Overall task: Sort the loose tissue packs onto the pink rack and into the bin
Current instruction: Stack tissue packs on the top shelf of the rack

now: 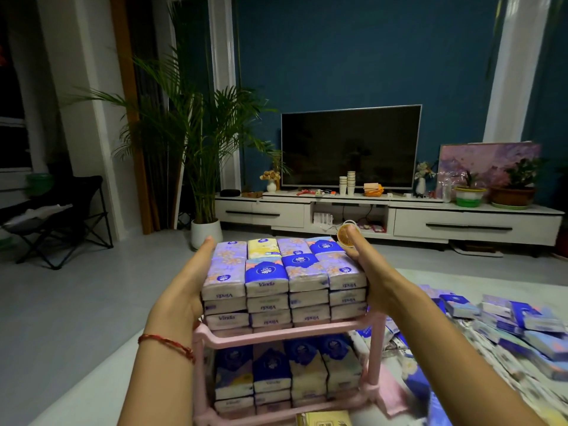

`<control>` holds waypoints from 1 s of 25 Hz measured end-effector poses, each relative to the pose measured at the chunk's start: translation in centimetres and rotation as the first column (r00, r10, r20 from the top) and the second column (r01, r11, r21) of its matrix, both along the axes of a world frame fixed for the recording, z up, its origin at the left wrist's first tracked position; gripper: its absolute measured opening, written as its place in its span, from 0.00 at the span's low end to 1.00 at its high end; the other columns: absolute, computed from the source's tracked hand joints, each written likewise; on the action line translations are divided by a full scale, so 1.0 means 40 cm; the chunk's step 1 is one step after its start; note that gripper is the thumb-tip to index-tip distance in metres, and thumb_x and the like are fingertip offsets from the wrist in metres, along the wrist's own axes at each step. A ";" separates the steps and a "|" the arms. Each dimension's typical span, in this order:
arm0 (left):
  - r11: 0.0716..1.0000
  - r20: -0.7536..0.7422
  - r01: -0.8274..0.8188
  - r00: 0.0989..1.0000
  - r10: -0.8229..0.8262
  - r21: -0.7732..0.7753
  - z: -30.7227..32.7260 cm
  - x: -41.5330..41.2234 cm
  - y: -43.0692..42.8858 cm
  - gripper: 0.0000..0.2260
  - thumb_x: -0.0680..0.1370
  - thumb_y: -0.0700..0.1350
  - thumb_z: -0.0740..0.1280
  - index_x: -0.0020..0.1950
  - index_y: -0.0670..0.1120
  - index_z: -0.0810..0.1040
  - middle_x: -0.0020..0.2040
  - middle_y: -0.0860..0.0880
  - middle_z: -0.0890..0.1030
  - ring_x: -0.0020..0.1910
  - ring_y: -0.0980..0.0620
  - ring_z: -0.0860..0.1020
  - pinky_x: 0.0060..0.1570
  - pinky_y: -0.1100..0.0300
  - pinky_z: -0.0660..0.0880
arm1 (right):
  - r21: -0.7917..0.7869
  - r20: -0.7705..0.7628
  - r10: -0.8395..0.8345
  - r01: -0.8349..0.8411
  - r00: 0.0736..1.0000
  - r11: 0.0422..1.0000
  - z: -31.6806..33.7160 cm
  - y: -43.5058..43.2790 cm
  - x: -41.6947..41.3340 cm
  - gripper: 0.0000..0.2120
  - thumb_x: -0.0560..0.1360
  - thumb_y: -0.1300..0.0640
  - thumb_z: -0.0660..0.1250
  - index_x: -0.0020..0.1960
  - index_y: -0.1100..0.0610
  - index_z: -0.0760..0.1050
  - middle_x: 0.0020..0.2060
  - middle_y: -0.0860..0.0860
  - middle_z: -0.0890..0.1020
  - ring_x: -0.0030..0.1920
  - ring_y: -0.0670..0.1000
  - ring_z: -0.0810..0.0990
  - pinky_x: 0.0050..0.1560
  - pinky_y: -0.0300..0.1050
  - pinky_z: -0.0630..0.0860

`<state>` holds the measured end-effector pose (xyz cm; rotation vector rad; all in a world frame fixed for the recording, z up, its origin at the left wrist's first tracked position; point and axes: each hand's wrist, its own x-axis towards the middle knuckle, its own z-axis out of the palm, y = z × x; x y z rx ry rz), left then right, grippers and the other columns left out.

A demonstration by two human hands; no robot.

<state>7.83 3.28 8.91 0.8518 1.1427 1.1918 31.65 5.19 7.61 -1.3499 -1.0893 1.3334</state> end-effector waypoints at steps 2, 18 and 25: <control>1.000 0.003 0.018 1.000 -0.018 0.000 -0.007 -0.001 0.005 0.28 0.78 0.64 0.51 0.42 0.40 0.75 0.26 0.41 0.81 0.21 0.47 0.79 0.20 0.59 0.75 | -0.008 0.004 0.005 -0.005 1.000 1.000 0.004 0.005 0.006 0.34 0.73 0.29 0.47 0.51 0.55 0.76 0.29 0.54 0.83 0.31 0.51 0.81 0.36 0.42 0.73; 1.000 0.027 0.000 1.000 0.001 -0.029 -0.020 -0.004 0.023 0.23 0.79 0.60 0.53 0.44 0.41 0.75 0.27 0.41 0.82 0.22 0.47 0.80 0.19 0.57 0.75 | -0.054 0.054 0.012 -0.009 0.998 0.998 -0.002 0.032 0.001 0.33 0.73 0.29 0.48 0.48 0.57 0.75 0.25 0.52 0.81 0.24 0.49 0.80 0.31 0.37 0.73; 0.999 0.037 0.018 0.999 -0.016 -0.037 -0.018 -0.016 0.032 0.27 0.79 0.62 0.53 0.45 0.38 0.75 0.27 0.40 0.81 0.21 0.46 0.79 0.17 0.59 0.74 | -0.051 -0.072 -0.020 0.016 0.997 0.999 0.002 0.027 -0.007 0.33 0.73 0.30 0.51 0.61 0.54 0.73 0.40 0.56 0.85 0.29 0.51 0.82 0.33 0.41 0.75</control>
